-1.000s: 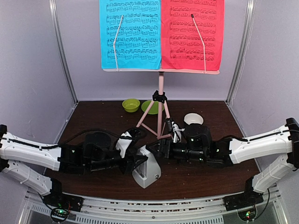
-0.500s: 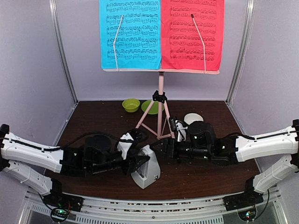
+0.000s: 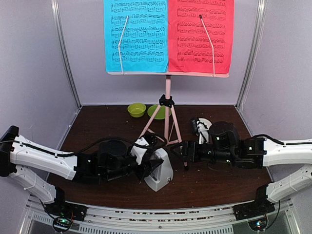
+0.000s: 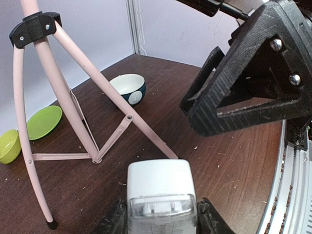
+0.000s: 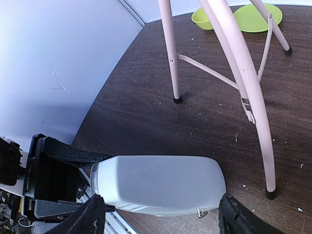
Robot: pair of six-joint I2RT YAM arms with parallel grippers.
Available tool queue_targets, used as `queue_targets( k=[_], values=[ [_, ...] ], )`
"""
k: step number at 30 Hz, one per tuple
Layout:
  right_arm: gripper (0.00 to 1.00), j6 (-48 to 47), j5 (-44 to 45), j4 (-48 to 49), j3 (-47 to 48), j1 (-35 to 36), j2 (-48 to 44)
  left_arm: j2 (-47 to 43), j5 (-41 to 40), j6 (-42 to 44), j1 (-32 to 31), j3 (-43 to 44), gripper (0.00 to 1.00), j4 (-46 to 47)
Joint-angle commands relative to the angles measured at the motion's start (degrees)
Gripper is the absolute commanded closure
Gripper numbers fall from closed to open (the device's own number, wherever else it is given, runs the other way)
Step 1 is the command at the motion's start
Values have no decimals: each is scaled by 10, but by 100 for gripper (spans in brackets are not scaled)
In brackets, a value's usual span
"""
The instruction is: Set up the instrument practice props
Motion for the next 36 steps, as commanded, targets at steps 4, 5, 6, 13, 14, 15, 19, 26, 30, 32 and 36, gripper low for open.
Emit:
queue_targets(
  k=[4,5,6,13,14,15,19,26,30,32,36],
  values=[
    [20,13,-24,23,19,-2,32,11,8,-10,0,12,76,67],
    [20,17,-26,26,20,-1,38,8,8,-13,0,11,69,65],
    [20,20,-29,30,19,0,45,4,7,-15,1,10,64,62],
    [23,37,-35,53,16,-1,64,-19,-6,-3,0,20,51,14],
    [23,37,-35,55,17,-1,64,-20,-6,-3,0,21,49,6],
    [23,37,-35,55,18,-1,66,-23,-5,-4,0,21,47,-2],
    [23,37,-37,54,28,0,71,-36,-8,-8,0,15,41,-14],
    [21,34,-34,56,51,0,79,-49,-22,-1,0,9,38,-24],
    [21,31,-37,56,66,0,90,-40,-23,-6,0,12,40,-26],
    [21,30,-37,51,71,0,96,-35,-24,-10,0,13,39,-24],
    [23,29,-37,54,66,1,113,-24,-22,-13,0,21,38,-27]
  ],
)
